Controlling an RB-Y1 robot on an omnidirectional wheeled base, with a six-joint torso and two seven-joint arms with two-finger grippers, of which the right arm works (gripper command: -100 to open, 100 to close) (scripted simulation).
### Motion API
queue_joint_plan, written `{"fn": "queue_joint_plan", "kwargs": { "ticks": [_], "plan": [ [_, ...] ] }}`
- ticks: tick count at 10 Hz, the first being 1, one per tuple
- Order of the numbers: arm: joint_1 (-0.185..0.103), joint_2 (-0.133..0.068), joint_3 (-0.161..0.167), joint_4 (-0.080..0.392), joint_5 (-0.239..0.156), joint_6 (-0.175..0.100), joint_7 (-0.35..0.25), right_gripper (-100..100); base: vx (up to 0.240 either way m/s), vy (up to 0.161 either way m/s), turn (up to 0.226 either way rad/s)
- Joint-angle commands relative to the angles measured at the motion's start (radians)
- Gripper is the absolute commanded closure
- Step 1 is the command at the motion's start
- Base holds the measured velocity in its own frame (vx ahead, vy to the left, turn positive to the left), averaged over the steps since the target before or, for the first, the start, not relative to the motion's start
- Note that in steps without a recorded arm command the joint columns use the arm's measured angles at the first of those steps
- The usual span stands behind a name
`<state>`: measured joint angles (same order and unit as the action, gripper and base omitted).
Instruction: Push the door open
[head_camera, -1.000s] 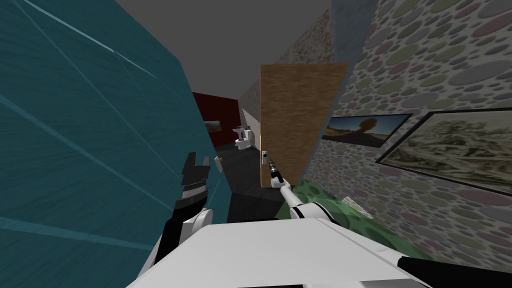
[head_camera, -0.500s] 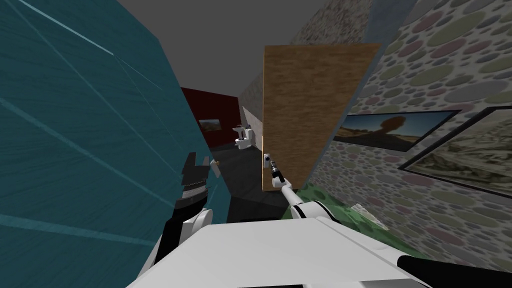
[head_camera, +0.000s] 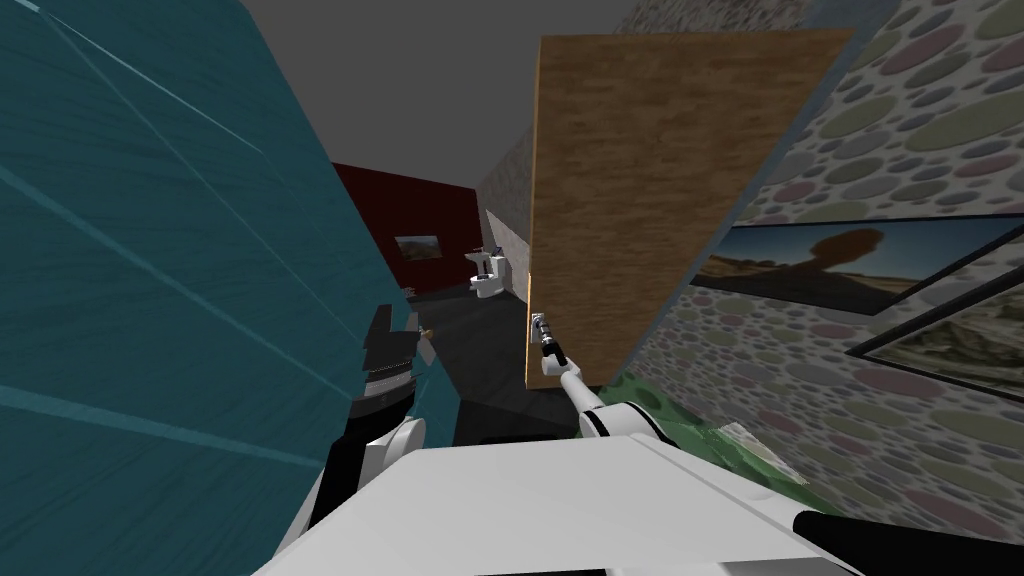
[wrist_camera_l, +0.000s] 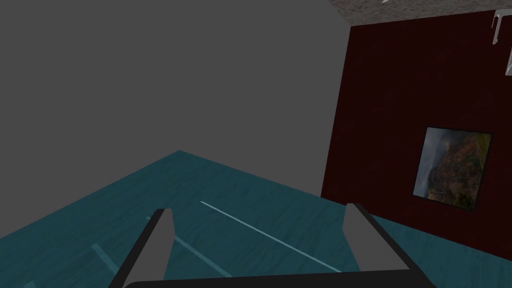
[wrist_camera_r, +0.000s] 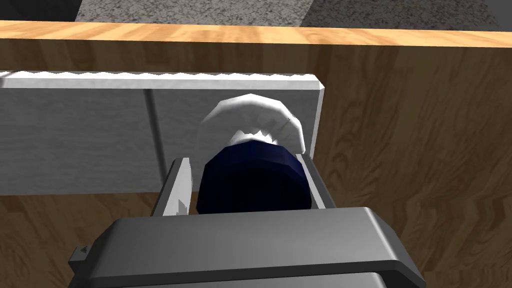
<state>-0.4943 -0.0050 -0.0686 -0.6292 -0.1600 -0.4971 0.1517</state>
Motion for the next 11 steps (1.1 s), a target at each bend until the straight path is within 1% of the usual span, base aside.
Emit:
{"fn": "queue_joint_plan", "kwargs": {
  "ticks": [1,5,6,7,8,9,11],
  "plan": [
    [0.002,0.0,0.0,0.001,0.0,0.001,0.0,100,-0.028,-0.007,0.005],
    [0.002,0.0,0.0,0.001,0.0,0.001,0.0,100,-0.016,-0.001,0.0],
    [-0.002,-0.012,-0.01,0.011,-0.031,-0.005,0.035,100,0.087,0.006,-0.003],
    [-0.004,-0.014,-0.013,0.013,-0.04,-0.007,0.045,100,0.117,0.018,-0.013],
    [-0.009,-0.017,-0.02,0.018,-0.06,-0.012,0.066,100,0.121,0.012,-0.036],
    [-0.009,-0.017,-0.02,0.018,-0.06,-0.012,0.066,100,0.105,0.016,0.01],
    [-0.019,-0.018,-0.036,0.03,-0.107,-0.024,0.117,100,0.132,0.004,-0.015]
  ]
}}
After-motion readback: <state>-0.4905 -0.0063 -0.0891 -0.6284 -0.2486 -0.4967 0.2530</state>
